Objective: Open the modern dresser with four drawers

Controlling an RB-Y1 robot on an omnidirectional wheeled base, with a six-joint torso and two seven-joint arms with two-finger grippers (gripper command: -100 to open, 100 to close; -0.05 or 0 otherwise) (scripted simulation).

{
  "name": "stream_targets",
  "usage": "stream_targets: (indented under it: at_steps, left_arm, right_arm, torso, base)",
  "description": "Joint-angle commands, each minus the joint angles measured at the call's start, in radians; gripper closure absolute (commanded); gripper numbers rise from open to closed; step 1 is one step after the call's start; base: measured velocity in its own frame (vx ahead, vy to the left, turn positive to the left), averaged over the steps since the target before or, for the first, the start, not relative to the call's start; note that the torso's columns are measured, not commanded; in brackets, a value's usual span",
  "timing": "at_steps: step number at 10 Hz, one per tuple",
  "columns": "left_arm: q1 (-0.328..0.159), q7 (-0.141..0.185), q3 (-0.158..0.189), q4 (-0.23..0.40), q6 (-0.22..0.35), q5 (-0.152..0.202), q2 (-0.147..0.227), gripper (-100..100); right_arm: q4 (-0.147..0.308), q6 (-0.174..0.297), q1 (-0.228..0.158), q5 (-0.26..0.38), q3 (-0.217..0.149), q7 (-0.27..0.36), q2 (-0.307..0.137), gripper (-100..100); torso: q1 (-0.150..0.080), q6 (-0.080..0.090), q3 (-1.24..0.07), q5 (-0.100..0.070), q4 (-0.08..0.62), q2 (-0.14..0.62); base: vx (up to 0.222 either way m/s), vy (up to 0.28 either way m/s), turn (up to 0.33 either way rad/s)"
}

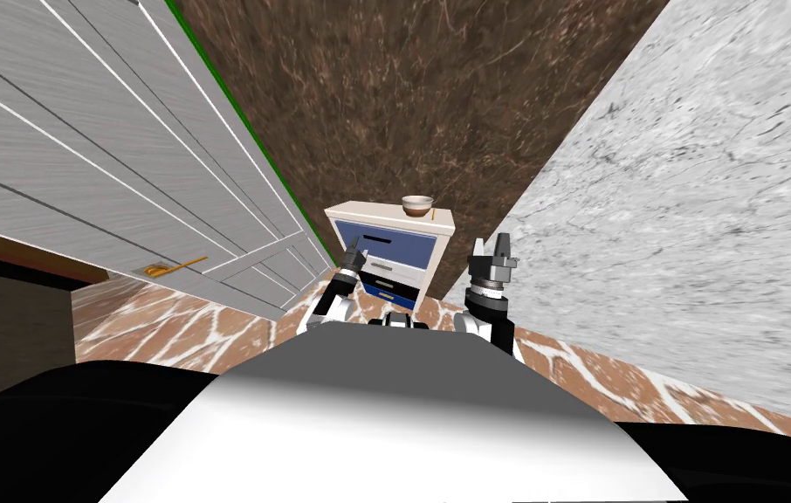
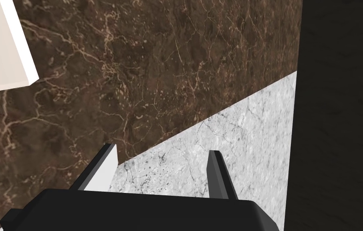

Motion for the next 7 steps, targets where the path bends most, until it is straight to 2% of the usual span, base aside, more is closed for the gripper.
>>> stream_targets:
  at_steps: [1,7]
  left_arm:
    - [-0.015,0.004,-0.015,0.009,0.061,-0.006,0.018,-100]
    - [-0.047,0.015,-0.041,0.029,0.178,-0.016,0.053,-100]
  right_arm:
    - [0.000,0.000,0.000,0.000,0.000,0.000,0.000,0]
    - [0.000,0.000,0.000,0.000,0.000,0.000,0.000,0]
  torso:
    - [-0.001,0.000,0.000,0.000,0.000,0.000]
    - [-0.001,0.000,0.000,0.000,0.000,0.001]
  base:
    - [0.063,0.032,-0.088]
    - [0.058,0.040,-0.085]
